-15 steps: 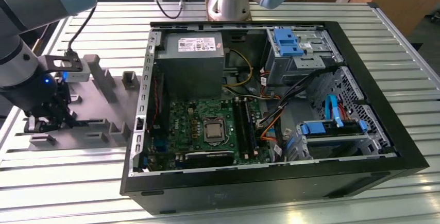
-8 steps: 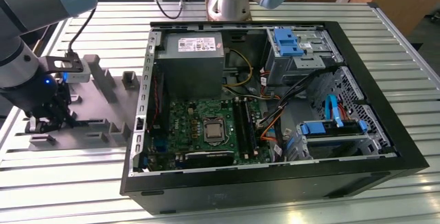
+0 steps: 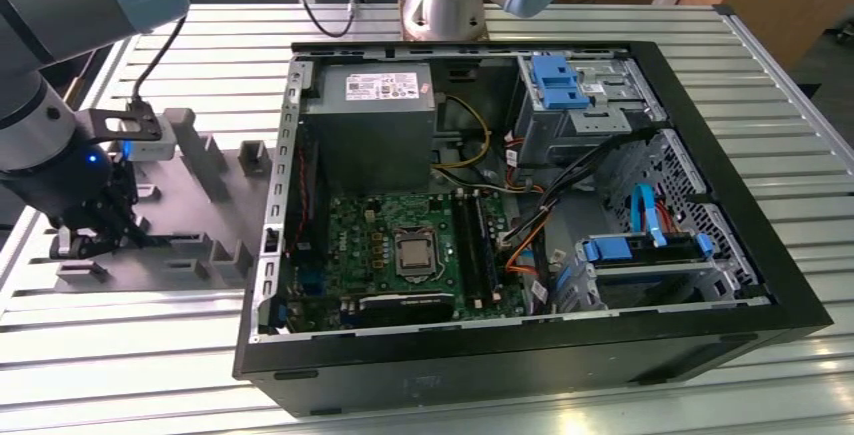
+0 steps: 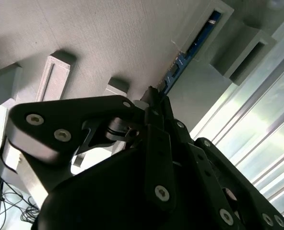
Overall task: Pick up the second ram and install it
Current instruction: 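Pick up the second ram and move it above second insertion slot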
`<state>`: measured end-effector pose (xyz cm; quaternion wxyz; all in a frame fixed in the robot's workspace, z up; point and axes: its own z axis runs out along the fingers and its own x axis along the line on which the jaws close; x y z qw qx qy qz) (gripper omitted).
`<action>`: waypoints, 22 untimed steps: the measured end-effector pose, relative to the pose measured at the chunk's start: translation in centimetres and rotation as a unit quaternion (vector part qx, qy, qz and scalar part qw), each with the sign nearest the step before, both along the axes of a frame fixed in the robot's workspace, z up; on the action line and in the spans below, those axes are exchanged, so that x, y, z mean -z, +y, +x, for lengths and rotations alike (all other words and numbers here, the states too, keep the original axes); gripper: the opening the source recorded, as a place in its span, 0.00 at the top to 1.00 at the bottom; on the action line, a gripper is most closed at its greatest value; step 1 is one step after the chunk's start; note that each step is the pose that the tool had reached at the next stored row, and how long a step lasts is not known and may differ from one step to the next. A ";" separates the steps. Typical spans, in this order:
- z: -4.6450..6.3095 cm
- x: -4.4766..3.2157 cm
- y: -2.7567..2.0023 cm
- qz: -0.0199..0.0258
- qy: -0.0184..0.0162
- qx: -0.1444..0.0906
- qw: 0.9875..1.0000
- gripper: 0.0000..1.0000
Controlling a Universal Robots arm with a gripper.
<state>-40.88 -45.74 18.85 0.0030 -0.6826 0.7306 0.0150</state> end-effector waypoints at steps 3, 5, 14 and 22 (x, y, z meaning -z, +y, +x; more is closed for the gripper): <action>0.0 0.01 0.00 0.000 0.000 -0.010 1.000 0.86; 0.0 0.01 0.00 0.000 0.000 -0.023 1.000 0.86; 0.0 -0.01 0.00 0.000 0.000 -0.032 0.999 0.86; 0.0 -0.52 0.00 0.000 0.000 -0.032 0.999 0.86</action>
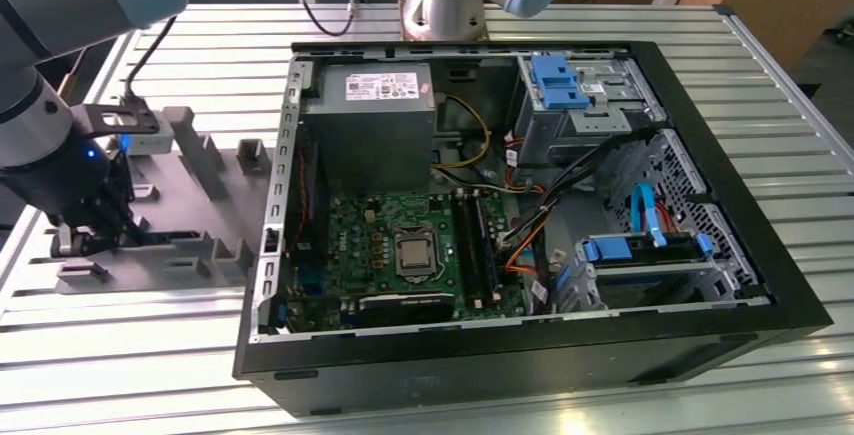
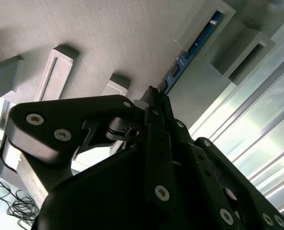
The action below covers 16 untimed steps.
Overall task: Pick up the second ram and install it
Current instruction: 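Pick up the second ram and move it above second insertion slot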
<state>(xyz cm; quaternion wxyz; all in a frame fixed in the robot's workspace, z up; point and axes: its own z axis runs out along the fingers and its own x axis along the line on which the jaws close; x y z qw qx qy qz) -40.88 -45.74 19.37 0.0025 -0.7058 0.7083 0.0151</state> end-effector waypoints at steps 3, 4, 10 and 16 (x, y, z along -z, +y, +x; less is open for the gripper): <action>0.0 -0.43 0.00 0.000 0.000 0.000 1.000 0.86; 0.0 -0.59 0.00 0.000 0.000 0.000 1.000 0.86; 0.0 -1.24 0.00 0.000 0.000 0.000 1.000 0.86; 0.0 -1.64 0.00 0.000 0.000 0.000 1.000 0.86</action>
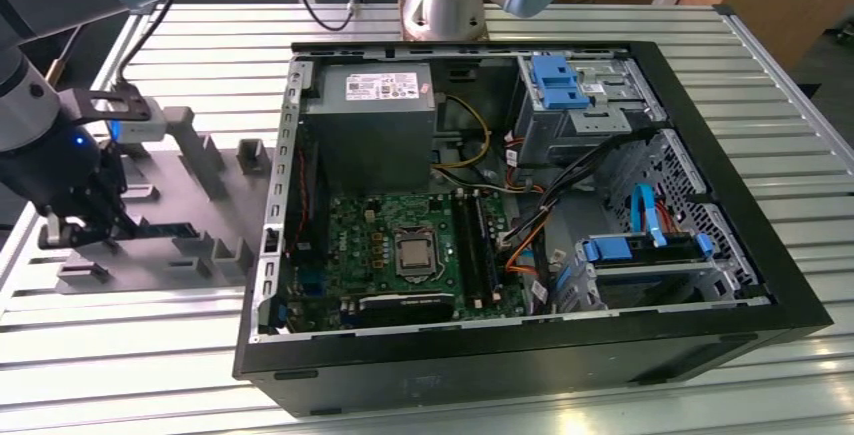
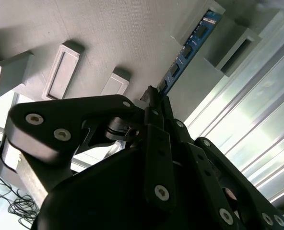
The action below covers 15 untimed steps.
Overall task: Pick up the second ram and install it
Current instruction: 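Pick up the second ram and move it above second insertion slot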
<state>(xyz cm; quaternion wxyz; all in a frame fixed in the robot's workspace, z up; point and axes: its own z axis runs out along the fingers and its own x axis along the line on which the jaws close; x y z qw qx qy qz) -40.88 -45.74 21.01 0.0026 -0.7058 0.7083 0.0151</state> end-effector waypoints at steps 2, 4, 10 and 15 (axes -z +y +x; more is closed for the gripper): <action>0.0 -0.19 0.00 0.000 0.000 0.000 1.000 0.86; 0.0 -0.34 0.00 0.000 0.000 0.000 1.000 0.86; 0.0 -0.40 0.00 0.000 0.000 0.000 1.000 0.86; 0.0 -0.48 0.00 0.000 0.000 0.000 1.000 0.86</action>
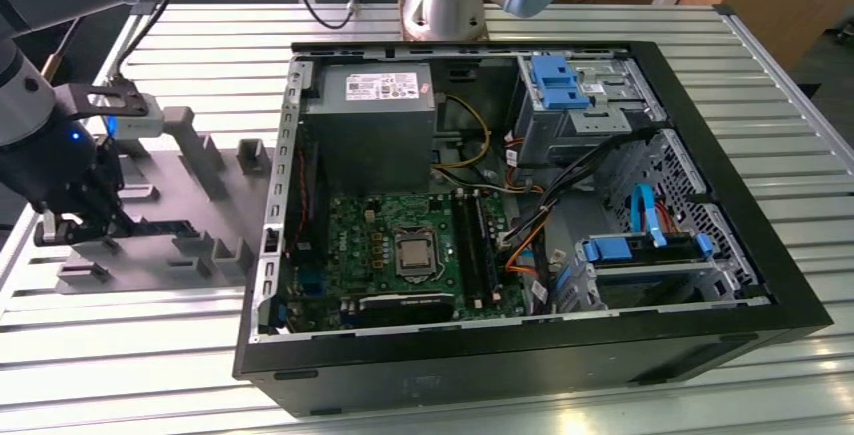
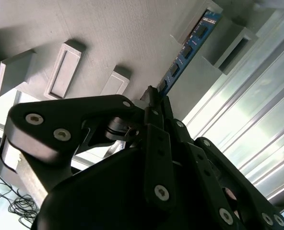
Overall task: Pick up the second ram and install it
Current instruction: 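Pick up the second ram and move it above second insertion slot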
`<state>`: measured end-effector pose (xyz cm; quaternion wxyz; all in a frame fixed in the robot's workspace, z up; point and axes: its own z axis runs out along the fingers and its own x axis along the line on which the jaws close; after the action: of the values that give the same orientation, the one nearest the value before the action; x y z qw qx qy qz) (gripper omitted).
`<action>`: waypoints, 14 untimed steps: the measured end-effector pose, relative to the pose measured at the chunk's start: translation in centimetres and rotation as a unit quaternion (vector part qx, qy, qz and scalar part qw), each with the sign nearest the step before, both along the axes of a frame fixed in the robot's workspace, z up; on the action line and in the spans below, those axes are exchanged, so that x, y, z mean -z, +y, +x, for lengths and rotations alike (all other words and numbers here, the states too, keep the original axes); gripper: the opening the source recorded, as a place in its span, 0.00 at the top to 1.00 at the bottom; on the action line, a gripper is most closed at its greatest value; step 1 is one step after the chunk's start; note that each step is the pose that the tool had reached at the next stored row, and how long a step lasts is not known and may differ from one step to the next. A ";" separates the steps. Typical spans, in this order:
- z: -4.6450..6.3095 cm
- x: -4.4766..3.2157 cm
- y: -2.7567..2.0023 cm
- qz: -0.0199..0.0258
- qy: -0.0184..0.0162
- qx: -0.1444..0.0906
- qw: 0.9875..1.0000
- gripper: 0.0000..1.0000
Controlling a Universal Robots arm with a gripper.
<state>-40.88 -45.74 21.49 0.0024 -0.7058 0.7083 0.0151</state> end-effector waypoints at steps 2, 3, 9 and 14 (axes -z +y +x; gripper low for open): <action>0.0 -0.14 0.00 0.000 0.000 0.000 1.000 0.86; 0.0 -0.23 0.00 0.000 0.000 0.000 1.000 0.86; 0.0 -0.95 0.00 0.000 0.000 0.000 1.000 0.86; 0.0 -1.53 0.00 0.000 0.000 0.000 1.000 0.86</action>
<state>-40.88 -45.74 23.03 0.0025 -0.7058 0.7083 0.0151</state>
